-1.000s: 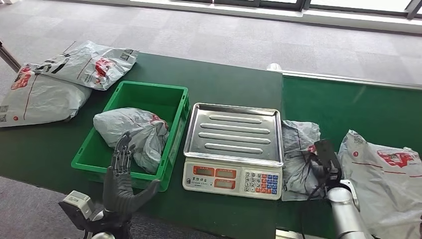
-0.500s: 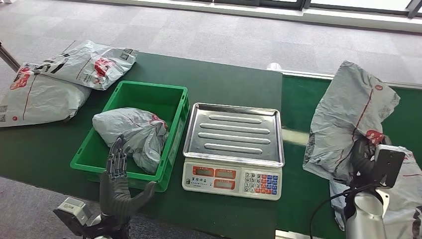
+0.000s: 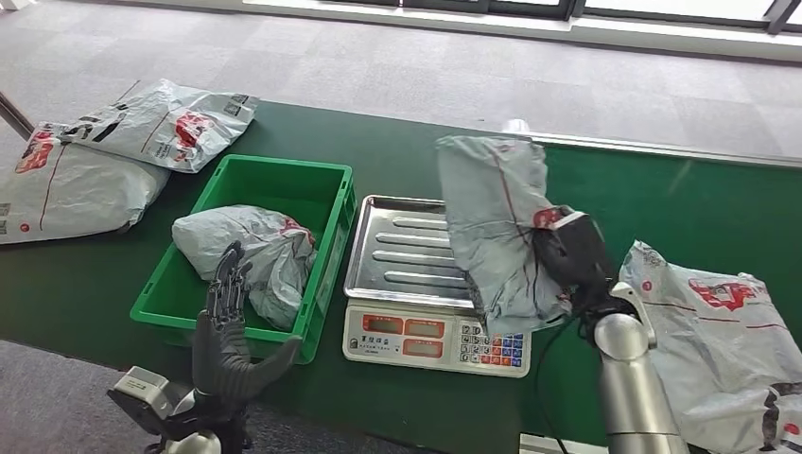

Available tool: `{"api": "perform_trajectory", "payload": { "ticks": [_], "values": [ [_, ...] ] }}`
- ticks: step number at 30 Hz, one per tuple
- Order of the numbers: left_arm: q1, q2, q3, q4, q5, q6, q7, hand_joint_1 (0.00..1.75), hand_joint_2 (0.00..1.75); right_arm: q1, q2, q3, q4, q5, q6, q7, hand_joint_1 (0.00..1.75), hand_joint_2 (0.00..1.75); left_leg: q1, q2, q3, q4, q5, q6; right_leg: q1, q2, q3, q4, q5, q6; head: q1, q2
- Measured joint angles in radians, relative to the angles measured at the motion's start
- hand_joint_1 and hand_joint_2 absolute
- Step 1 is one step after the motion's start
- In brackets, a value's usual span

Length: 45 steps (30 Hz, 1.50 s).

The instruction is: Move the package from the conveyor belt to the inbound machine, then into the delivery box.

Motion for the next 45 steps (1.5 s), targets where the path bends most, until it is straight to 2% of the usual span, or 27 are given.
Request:
{"api": "perform_trajectory", "payload": {
  "ticks": [4,7,12,13,16,17,28,33,38,41,45],
  "values": [
    [-0.046,0.005,0.0,0.0,-0.016,-0.001,0.032,0.0,1.75,-0.22,0.039,0.166,0.308,0.016,0.018,-0.027,1.75,1.75,0.001,-0.009,-0.009,0.001,0.012,-0.002,0.001,-0.008,-0.013,0.001,0.009,-0.001,0.0,0.0],
    [-0.05,0.008,0.0,0.0,-0.018,-0.002,0.042,0.0,1.75,-0.292,0.061,0.223,0.418,0.018,0.039,-0.023,1.75,1.75,0.002,-0.015,-0.011,0.001,0.013,-0.003,0.002,-0.013,-0.013,0.002,0.008,-0.002,0.0,0.0],
    [-0.079,0.01,0.0,0.0,-0.027,-0.012,0.075,0.0,1.75,-0.363,0.115,0.303,0.555,0.044,0.06,0.013,1.75,1.75,0.002,-0.012,-0.011,0.001,0.013,-0.004,0.002,-0.01,-0.015,0.002,0.009,-0.003,0.0,0.0],
    [-0.084,0.01,0.0,0.0,-0.027,-0.013,0.078,0.0,1.75,-0.372,0.123,0.313,0.572,0.046,0.06,0.016,1.36,1.75,0.002,-0.012,-0.011,0.001,0.013,-0.004,0.002,-0.01,-0.015,0.002,0.009,-0.003,0.0,0.0],
    [-0.089,0.01,0.0,0.001,-0.027,-0.013,0.082,0.0,1.75,-0.393,0.136,0.337,0.612,0.059,0.056,0.02,0.05,1.75,0.002,-0.013,-0.012,0.001,0.014,-0.004,0.002,-0.011,-0.015,0.002,0.009,-0.003,0.0,0.0],
    [-0.089,0.01,0.0,0.002,-0.028,-0.014,0.082,0.0,1.75,-0.399,0.138,0.344,0.622,0.068,0.052,0.022,0.0,1.75,0.002,-0.013,-0.012,0.001,0.014,-0.004,0.002,-0.011,-0.015,0.002,0.009,-0.003,0.0,0.0],
    [-0.096,0.011,0.001,0.011,-0.038,-0.023,0.086,0.0,1.75,-0.418,0.139,0.383,0.675,0.108,0.02,0.032,0.0,1.75,0.002,-0.012,-0.012,0.001,0.014,-0.005,0.002,-0.01,-0.015,0.002,0.009,-0.003,0.0,0.0],
    [-0.121,0.011,0.0,0.033,-0.121,-0.028,0.153,0.0,1.75,-0.418,0.138,0.383,0.685,0.127,0.023,0.02,0.0,1.75,0.002,-0.012,-0.011,0.001,0.014,-0.005,0.002,-0.009,-0.015,0.002,0.009,-0.003,0.0,0.0],
    [-0.215,0.011,-0.014,0.113,-0.251,-0.01,0.285,0.0,1.75,-0.421,0.139,0.383,0.689,0.138,0.031,-0.02,0.0,1.75,0.002,-0.013,-0.012,0.001,0.015,-0.005,0.002,-0.01,-0.016,0.002,0.011,-0.004,0.0,0.0],
    [-0.292,0.011,-0.029,0.178,-0.343,0.029,0.354,0.0,1.75,-0.409,0.137,0.377,0.655,0.099,-0.06,-0.079,0.0,1.75,0.002,-0.012,-0.011,0.001,0.015,-0.005,0.002,-0.009,-0.016,0.002,0.012,-0.004,0.0,0.0],
    [-0.376,0.006,-0.05,0.24,-0.401,0.07,0.385,0.0,1.75,-0.344,0.12,0.332,0.518,-0.001,-0.184,-0.179,0.0,1.75,0.002,-0.012,-0.012,0.001,0.016,-0.005,0.002,-0.009,-0.017,0.002,0.012,-0.004,0.0,0.0]
  ]
}}
